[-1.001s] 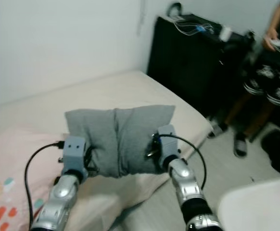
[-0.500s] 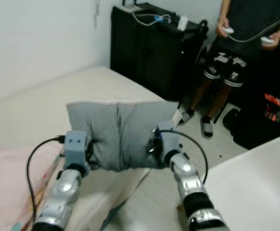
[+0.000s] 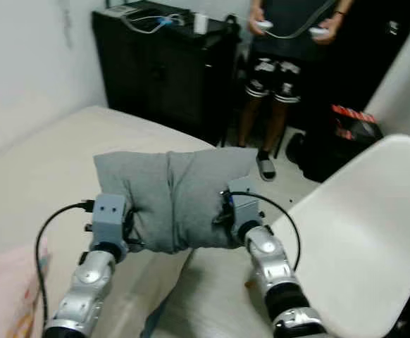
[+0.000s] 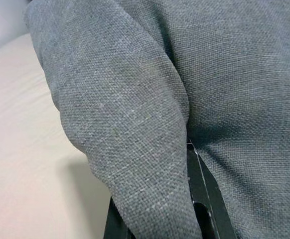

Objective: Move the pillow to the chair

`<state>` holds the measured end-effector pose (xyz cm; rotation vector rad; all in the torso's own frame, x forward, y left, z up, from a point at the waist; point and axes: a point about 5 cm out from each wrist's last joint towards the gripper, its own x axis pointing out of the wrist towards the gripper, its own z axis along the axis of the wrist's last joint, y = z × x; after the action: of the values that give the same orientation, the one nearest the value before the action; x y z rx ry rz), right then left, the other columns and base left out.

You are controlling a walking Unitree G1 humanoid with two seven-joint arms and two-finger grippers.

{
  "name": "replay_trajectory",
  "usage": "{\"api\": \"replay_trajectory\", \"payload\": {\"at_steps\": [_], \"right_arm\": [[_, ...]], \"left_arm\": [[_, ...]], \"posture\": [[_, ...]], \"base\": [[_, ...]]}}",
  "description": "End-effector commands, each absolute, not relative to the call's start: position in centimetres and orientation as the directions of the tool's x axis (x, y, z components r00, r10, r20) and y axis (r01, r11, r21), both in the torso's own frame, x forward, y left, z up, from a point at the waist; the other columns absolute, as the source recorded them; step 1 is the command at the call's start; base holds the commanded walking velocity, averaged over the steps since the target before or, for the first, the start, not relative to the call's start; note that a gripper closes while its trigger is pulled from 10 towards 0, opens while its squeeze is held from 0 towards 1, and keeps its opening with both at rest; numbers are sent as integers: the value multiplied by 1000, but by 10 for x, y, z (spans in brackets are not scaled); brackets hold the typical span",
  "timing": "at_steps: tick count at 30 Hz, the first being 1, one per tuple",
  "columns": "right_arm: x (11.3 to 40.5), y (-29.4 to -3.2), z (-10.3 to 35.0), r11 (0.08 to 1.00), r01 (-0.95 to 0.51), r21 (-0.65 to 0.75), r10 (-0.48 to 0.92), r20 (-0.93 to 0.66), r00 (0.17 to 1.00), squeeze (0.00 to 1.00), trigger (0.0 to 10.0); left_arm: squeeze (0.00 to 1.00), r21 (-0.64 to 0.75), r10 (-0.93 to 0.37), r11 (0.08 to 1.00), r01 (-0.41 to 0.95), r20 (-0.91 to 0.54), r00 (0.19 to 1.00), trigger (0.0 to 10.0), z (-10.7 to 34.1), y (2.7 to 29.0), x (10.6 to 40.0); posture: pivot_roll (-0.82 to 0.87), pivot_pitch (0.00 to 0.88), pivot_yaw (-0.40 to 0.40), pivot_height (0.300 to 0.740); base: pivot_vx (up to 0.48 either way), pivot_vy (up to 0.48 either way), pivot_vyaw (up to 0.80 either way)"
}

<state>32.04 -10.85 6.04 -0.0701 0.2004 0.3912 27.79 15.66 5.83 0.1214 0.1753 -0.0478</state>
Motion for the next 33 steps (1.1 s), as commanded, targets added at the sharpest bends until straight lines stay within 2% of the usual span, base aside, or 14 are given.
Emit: {"api": "replay_trajectory", "payload": {"at_steps": [1, 10, 12, 17, 19, 21, 26, 33], "right_arm": [[321, -99, 63, 910, -413, -26, 401, -189, 896, 0, 10000], [319, -100, 59, 917, -399, -31, 385, -205, 900, 0, 10000], [318, -97, 57, 918, -396, -36, 380, -213, 900, 0, 10000], [318, -95, 57, 923, -383, -34, 368, -211, 905, 0, 10000], [318, -95, 57, 925, -378, -47, 360, -211, 909, 0, 10000], [317, -95, 55, 910, -396, -122, 364, -220, 905, 0, 10000], [316, -89, 54, 919, -388, -65, 367, -217, 905, 0, 10000], [313, -86, 50, 928, -371, -36, 355, -221, 908, 0, 10000]], "left_arm": [[0, 134, -125, 981, 143, -134, 983, 10000, 68, 141, 283], [0, 160, -165, 969, 188, -145, 975, 10000, 68, 139, 285], [0, 172, -179, 963, 206, -160, 971, 10000, 67, 140, 284], [0, 203, -187, 953, 223, -181, 965, 10000, 63, 143, 283], [0, 231, -194, 944, 235, -189, 963, 10000, 61, 143, 282], [0, 270, -199, 930, 250, -200, 959, 10000, 58, 144, 280], [0, 259, -160, 942, 213, -209, 965, 10000, 56, 149, 280], [0, 275, -181, 933, 233, -204, 962, 10000, 61, 149, 280]], "posture": [[75, 0, -59, 732], [78, 0, -29, 732], [88, 0, 5, 732], [87, 0, 28, 732], [88, 0, 28, 732], [88, 0, 28, 732], [94, 0, 39, 732], [120, 0, 68, 732]], "base": [[0, 0, -800], [0, 0, -800], [0, 0, -800], [0, 0, -800], [0, 0, -800], [0, 0, -800], [0, 0, -800], [0, 0, -800]]}}
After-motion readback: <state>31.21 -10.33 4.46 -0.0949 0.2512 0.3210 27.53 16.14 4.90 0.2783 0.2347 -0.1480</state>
